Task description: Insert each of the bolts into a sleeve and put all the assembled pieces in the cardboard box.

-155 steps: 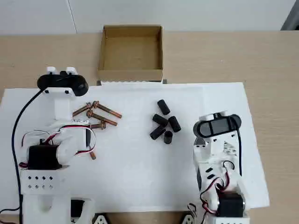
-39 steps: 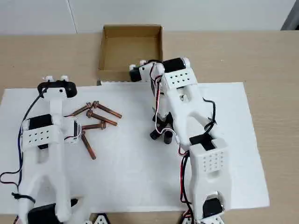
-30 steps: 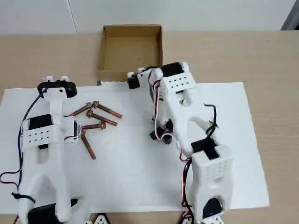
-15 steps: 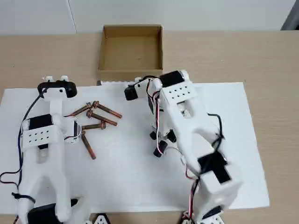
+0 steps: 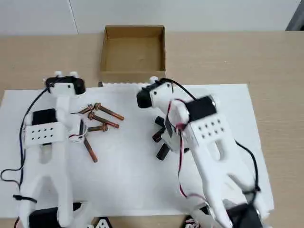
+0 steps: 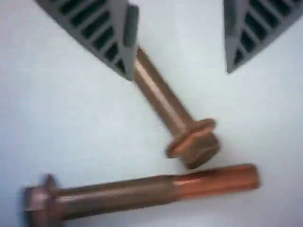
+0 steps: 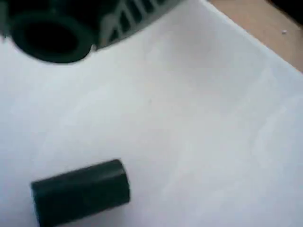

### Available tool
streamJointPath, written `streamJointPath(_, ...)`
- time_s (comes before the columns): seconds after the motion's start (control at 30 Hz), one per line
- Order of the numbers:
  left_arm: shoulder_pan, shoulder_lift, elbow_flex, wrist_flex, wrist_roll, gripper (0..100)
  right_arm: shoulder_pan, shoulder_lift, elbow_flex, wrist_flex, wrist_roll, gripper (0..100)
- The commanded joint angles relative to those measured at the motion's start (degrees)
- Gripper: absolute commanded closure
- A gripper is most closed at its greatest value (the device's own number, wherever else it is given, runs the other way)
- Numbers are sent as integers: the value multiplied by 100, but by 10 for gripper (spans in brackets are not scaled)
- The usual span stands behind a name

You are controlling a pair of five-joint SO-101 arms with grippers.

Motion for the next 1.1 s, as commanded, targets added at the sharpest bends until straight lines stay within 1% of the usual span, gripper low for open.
streamJointPath(0.0, 369, 9, -725, 360, 501, 882, 163, -769, 325, 84, -114, 992)
streamJointPath(0.1, 695, 18, -1218, 580, 809, 884, 532, -1147, 642, 75, -97, 992)
streamJointPath(0.17, 862, 26, -1516, 712, 993, 907, 848, -1402, 756, 75, -97, 992)
streamJointPath(0.27, 932, 255, -1824, 949, 1134, 924, 1226, -1587, 791, 75, -97, 992)
streamJointPath(0.4, 914, 1046, -2334, 1503, 1081, 925, 1745, -1719, 800, 75, -88, 992)
streamJointPath(0.5, 897, 1609, -2703, 1758, 176, 923, 2088, -1763, 800, 75, -62, 992)
streamJointPath(0.63, 879, 2145, -3116, 1785, -774, 923, 2369, -1763, 800, 75, -62, 992)
streamJointPath(0.8, 870, 2620, -3468, 2048, -2057, 923, 2378, -1763, 800, 75, -44, 991)
streamJointPath(0.93, 862, 2796, -3486, 2145, -3095, 923, 2378, -1763, 800, 75, 343, 991)
streamJointPath(1.07, 862, 2848, -3477, 2101, -3789, 922, 2378, -1763, 800, 75, 422, 991)
